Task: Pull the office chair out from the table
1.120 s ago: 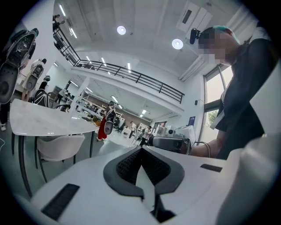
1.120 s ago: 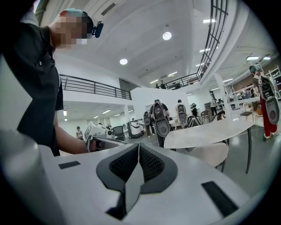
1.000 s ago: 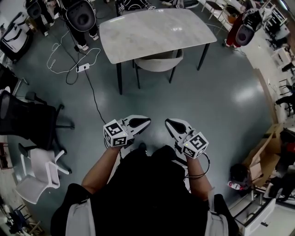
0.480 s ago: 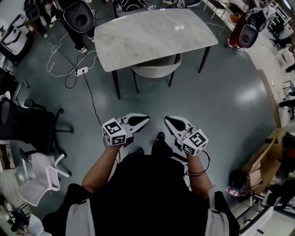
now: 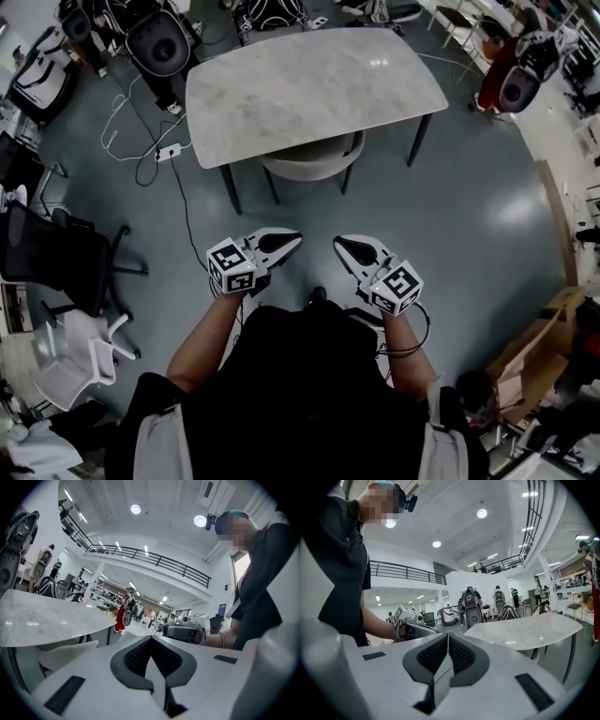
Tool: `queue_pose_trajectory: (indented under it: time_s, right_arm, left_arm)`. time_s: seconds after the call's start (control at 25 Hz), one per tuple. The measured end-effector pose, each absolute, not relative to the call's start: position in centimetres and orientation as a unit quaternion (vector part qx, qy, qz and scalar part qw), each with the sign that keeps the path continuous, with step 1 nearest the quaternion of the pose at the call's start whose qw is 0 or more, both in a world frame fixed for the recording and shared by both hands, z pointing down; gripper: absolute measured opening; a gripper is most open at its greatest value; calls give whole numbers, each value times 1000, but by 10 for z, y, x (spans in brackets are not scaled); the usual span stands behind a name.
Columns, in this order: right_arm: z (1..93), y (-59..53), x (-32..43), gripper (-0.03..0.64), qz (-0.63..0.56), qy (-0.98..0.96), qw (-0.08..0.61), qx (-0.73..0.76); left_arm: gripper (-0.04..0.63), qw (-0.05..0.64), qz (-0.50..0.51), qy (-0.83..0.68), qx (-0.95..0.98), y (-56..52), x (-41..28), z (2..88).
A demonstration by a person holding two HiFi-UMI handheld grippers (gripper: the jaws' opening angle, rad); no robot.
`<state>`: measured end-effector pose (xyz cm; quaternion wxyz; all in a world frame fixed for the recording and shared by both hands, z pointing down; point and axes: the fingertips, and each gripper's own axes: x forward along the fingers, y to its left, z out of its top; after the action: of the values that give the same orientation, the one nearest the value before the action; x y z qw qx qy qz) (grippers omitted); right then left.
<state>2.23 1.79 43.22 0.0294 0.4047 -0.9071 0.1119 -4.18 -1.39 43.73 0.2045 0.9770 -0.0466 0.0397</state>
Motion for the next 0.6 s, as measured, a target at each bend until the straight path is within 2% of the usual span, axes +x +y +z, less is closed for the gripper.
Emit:
queue_pose_trajectory:
  time_s: [0.28,0.6]
  right_arm:
    - [434,-16,50,21,110,-920,26,375]
    - [453,-57,53,21,122,-925,35,357]
  left_arm:
    - [12,204,38,-68,976,-43,-8,435]
    - [12,198,45,-90,975,-85,-9,448]
